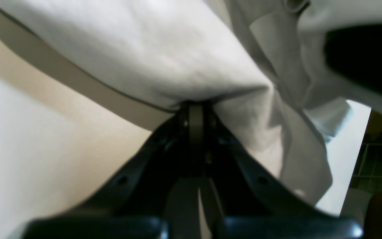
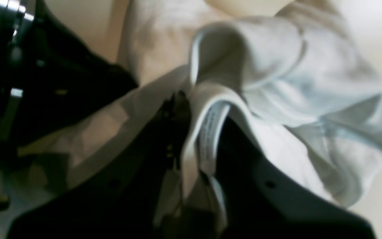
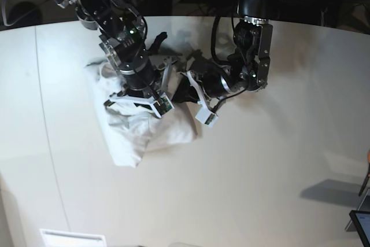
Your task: Fold the T-shirt properly
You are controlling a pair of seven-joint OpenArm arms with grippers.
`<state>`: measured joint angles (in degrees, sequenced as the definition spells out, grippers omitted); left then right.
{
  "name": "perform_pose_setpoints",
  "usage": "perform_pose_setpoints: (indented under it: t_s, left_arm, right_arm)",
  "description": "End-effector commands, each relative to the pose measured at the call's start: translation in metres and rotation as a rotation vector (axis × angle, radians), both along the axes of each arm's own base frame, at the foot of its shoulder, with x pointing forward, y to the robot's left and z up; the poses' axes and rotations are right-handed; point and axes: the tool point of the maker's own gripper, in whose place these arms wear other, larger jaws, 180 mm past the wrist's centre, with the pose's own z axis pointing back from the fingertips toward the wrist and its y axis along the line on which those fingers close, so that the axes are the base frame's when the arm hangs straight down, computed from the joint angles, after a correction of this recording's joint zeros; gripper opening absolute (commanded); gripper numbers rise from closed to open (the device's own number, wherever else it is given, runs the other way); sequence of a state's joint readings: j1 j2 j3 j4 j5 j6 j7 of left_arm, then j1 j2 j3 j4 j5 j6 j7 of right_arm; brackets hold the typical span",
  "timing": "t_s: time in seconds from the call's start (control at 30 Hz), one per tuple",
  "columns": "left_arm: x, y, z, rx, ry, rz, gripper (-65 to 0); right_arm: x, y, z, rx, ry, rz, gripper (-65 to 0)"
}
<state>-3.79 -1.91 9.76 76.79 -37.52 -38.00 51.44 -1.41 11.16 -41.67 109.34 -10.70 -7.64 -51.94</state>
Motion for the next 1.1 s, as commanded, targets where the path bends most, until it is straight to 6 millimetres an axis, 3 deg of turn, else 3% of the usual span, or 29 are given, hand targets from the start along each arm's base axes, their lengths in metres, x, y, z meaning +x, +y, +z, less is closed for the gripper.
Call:
perform_pose_setpoints:
  t_s: [0.0,0.5,0.63,1.0,1.07]
  left_arm:
    - [0.005,0.000,0.006,0.006,-0.021,-0.008,-65.0]
    - [0.006,0.003,0.005,0.005,-0.021,0.002,-65.0]
    - [0.005,0.001,0.005,0.004,-0.020,-0.002,-65.0]
    - [0.005,0.000,0.005,0.003,-0.019,-0.003,-65.0]
    - [0.005,0.000,0.005,0.003,-0.019,-0.005,-65.0]
  right_arm:
    - [0.010,0.003,0.018,0.014,-0.075,0.001,-64.7]
    - [0.017,0.005,0.035,0.026,-0.160,-0.089,-64.0]
    - [0.008,0.024,0.042,-0.021,-0.222,-0.035,-63.3]
    - [0.000,0.038,0.056,-0.101,-0.326,0.011,-59.2]
    - [-0.004,0.045,0.056,-0.095,-0.326,0.029,-56.0]
